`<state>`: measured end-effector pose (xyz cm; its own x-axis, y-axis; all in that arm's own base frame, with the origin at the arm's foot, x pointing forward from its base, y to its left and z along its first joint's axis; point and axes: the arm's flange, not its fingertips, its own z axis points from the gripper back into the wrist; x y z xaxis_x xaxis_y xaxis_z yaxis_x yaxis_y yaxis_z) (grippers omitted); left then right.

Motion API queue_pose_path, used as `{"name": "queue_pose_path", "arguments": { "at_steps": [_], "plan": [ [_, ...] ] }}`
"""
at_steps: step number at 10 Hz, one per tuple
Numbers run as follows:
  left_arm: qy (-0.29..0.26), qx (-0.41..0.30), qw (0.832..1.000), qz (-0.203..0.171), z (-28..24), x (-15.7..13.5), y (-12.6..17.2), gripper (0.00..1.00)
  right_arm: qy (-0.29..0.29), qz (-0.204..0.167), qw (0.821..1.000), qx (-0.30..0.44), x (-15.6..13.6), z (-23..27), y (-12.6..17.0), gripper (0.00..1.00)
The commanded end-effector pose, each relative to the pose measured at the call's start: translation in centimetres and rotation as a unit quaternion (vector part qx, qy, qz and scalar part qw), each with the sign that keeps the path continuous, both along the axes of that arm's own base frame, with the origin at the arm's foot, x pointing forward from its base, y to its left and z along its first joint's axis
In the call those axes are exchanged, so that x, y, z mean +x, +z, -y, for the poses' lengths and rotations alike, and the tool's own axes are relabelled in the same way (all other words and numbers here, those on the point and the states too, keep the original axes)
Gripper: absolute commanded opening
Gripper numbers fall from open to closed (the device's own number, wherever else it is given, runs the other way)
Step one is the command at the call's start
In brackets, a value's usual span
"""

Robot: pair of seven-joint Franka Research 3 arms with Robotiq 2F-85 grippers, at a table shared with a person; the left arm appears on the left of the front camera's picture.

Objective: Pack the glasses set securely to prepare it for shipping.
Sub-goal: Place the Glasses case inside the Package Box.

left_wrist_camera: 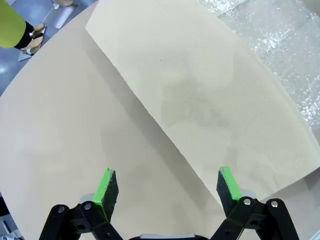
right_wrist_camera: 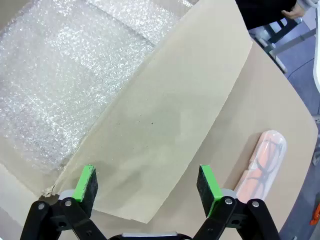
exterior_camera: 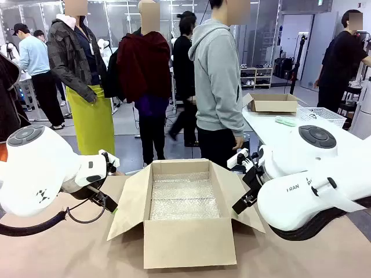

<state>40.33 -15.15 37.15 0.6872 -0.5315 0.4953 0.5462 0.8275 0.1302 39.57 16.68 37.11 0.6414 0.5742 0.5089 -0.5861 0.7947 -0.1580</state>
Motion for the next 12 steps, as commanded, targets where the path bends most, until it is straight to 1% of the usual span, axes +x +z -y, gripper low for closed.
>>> {"name": "queue_pose_path", "arguments": {
  "at_steps": [1,11,12],
  "plan": [
    [0.000,0.000,1.000,0.000,0.01,-0.01,0.00,1.00,0.000,0.000,1.000,0.000,0.00,0.00,0.00,1.00],
    [0.000,0.000,1.000,0.000,0.01,-0.01,0.00,1.00,0.000,0.000,1.000,-0.001,0.01,0.02,0.00,1.00],
    [-0.001,0.000,1.000,0.000,0.05,-0.02,0.00,1.00,-0.006,0.010,1.000,0.004,0.41,0.03,0.33,1.00]
  ]
}}
